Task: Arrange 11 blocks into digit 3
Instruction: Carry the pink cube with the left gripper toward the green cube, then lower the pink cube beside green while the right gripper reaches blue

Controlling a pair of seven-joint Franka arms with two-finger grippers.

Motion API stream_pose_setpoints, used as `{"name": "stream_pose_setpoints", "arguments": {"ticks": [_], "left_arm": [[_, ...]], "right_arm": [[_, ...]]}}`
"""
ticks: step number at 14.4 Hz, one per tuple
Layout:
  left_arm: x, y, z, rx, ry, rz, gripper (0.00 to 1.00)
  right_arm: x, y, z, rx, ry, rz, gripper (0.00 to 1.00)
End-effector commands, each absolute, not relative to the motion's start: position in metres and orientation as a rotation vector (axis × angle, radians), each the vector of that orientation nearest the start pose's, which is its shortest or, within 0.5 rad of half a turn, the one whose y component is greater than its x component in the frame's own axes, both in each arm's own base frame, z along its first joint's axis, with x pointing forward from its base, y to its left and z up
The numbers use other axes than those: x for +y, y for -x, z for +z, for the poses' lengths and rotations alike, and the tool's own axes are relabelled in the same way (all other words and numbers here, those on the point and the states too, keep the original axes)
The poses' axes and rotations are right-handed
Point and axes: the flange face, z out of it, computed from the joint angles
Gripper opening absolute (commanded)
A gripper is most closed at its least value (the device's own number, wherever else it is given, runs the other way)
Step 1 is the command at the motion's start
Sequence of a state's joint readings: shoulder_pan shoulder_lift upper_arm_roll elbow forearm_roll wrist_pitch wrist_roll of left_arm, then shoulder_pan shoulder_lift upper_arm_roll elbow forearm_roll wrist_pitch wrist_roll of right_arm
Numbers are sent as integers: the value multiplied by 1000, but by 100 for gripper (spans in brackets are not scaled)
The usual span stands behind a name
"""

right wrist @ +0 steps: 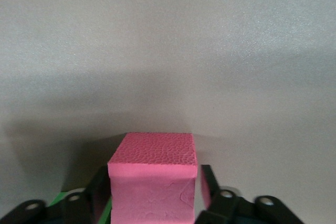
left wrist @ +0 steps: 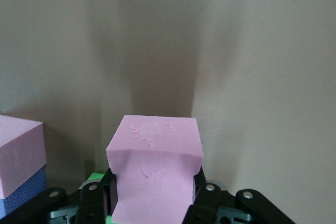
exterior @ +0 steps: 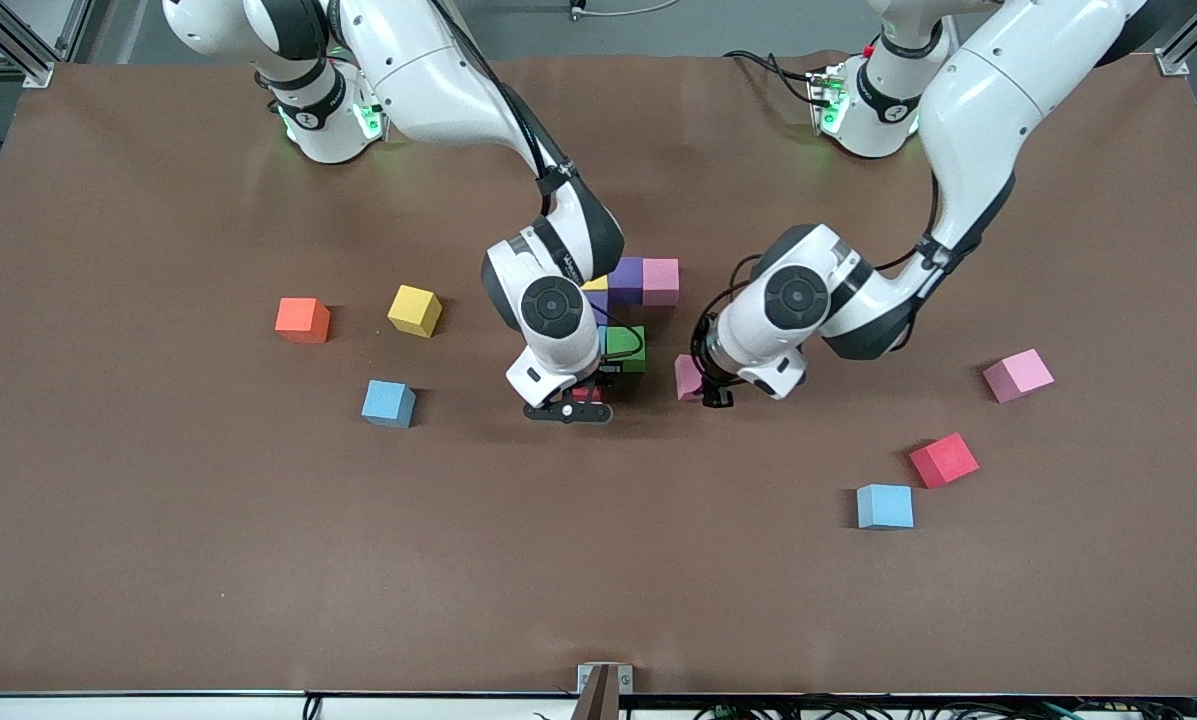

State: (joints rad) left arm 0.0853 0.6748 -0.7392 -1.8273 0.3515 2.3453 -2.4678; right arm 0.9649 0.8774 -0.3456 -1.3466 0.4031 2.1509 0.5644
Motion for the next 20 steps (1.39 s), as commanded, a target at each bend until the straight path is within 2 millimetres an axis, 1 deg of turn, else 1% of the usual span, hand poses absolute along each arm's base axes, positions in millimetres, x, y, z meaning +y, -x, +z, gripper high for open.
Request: {"name": "stream_pose_setpoints", "arguments": {"ticks": [1, 2, 4, 5, 6, 7, 9, 10, 12, 13, 15, 16, 17, 18, 19, 20], "left_arm": [[-368, -527, 244, 2316, -2035, -217, 24], [-378, -520, 243, 2310, -2040, -214, 24], [-383, -513, 239, 2311, -2014, -222, 24], [-385, -510, 237, 2312, -2009, -225, 24], [-387, -506, 236, 2309, -2015, -228, 24], [-391, -501, 233, 2303, -2029, -229, 24], [-393, -497, 226, 2307, -2041, -238, 24], [-396, -495, 225, 2305, -2045, -242, 24], [-401, -490, 223, 2304, -2052, -235, 24], [-402, -490, 220, 2309, -2050, -231, 24], [-403, -488, 218, 2305, -2051, -212, 24], [-404, -487, 213, 2311, -2051, -204, 24], [-403, -487, 210, 2309, -2055, -188, 24], [-403, -486, 209, 2312, -2052, -175, 24], [-403, -486, 208, 2315, -2050, -173, 24], [-404, -486, 208, 2311, -2049, -174, 24]], "right_arm": [[486, -554, 222, 87, 3098, 68, 100], [486, -555, 227, 93, 3091, 67, 100], [483, -559, 239, 104, 3076, 62, 100], [479, -563, 242, 117, 3069, 62, 100], [478, -567, 251, 124, 3058, 52, 100], [474, -571, 265, 132, 3045, 52, 100], [455, -583, 301, 172, 3020, 39, 100], [439, -589, 305, 206, 3040, 60, 100], [382, -622, 314, 333, 3088, 16, 100], [363, -629, 313, 374, 3106, 10, 100], [321, -631, 317, 441, 3116, 33, 100], [302, -626, 311, 468, 3117, 67, 100], [281, -623, 308, 437, 3125, 82, 100], [262, -621, 299, 390, 3143, 94, 100], [242, -618, 290, 381, 3147, 84, 100], [225, -612, 277, 355, 3147, 44, 100]]}}
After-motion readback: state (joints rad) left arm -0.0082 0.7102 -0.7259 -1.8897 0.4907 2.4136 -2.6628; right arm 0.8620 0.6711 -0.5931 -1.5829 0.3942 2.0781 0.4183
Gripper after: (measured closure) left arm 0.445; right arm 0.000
